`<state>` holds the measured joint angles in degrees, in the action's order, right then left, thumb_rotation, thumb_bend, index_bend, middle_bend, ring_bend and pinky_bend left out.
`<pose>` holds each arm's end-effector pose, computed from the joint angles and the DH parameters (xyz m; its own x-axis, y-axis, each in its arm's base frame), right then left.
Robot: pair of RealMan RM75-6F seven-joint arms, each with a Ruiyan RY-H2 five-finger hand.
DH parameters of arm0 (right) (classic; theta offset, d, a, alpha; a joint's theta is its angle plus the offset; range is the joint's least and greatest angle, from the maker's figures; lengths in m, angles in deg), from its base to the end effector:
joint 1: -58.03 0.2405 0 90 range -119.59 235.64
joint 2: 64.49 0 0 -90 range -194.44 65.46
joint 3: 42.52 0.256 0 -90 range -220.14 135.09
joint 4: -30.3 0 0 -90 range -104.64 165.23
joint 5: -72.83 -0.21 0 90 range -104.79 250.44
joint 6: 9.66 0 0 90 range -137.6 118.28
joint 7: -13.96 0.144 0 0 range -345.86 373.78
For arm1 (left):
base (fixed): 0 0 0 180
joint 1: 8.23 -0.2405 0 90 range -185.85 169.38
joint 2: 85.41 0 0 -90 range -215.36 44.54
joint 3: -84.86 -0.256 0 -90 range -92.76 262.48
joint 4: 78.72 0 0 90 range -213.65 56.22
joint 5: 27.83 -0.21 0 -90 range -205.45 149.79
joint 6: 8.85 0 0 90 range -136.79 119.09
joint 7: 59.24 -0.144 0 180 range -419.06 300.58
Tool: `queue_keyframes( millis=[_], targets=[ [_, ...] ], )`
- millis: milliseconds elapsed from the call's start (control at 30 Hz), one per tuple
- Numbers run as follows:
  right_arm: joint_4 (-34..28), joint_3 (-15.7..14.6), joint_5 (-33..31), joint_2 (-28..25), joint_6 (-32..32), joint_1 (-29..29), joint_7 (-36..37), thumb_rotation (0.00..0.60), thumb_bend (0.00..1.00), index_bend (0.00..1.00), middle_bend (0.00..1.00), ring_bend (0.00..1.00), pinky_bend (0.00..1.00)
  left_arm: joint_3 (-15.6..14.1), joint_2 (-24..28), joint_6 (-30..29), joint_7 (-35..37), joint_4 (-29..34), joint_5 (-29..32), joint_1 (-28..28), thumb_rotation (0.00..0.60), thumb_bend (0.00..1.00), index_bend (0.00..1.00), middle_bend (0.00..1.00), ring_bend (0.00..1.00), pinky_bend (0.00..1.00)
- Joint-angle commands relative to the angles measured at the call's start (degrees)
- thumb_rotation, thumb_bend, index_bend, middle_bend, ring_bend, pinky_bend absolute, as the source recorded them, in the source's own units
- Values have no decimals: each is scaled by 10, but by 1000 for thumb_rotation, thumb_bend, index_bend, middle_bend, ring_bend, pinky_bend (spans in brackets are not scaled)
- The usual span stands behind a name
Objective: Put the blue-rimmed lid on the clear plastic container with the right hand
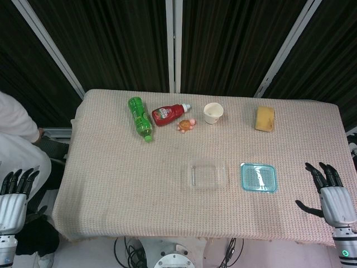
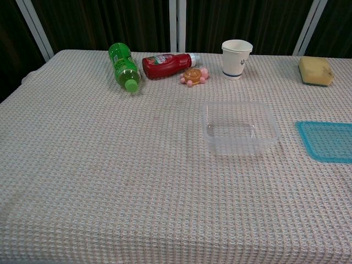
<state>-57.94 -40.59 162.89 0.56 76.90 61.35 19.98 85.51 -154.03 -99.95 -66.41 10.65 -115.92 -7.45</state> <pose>-0.3189 -0.1698 0.1576 0.3541 -0.0057 0.9352 -0.9341 -0.0514 0.3534 -0.3179 0.1506 0.1450 0.4875 -0.0328 0.8725 0.8731 0.0251 -0.4869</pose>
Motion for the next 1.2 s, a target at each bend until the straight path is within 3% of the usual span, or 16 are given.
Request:
queue_keyframes(
  millis=[33,300,567,833,1200],
  targets=[
    [-9,5,-4,-2,-8,7,-5,600,31,47,185,24,50,5,2,8,-4,2,8,3,600,0,117,77,0,0],
    [-48,-5,-16,-17,-51,19,-21,600,25,33,185,24,50,7,1,18,-10,6,11,8,600,0,118,77,0,0],
    [-94,-6,-111,-15,-208,77,-79,600,0,0,94,0,11,2,-4,22,-5,0,7,8,600,0,117,77,0,0],
    [-36,25,-214,36,-329,150,-107,600,0,0,49,0,0,2,-10,35,7,-11,10,13,600,0,118,77,0,0],
    [15,34,-255,78,-381,202,-145,600,0,0,58,0,0,4,-9,50,8,-13,17,19,600,0,117,77,0,0]
  ],
)
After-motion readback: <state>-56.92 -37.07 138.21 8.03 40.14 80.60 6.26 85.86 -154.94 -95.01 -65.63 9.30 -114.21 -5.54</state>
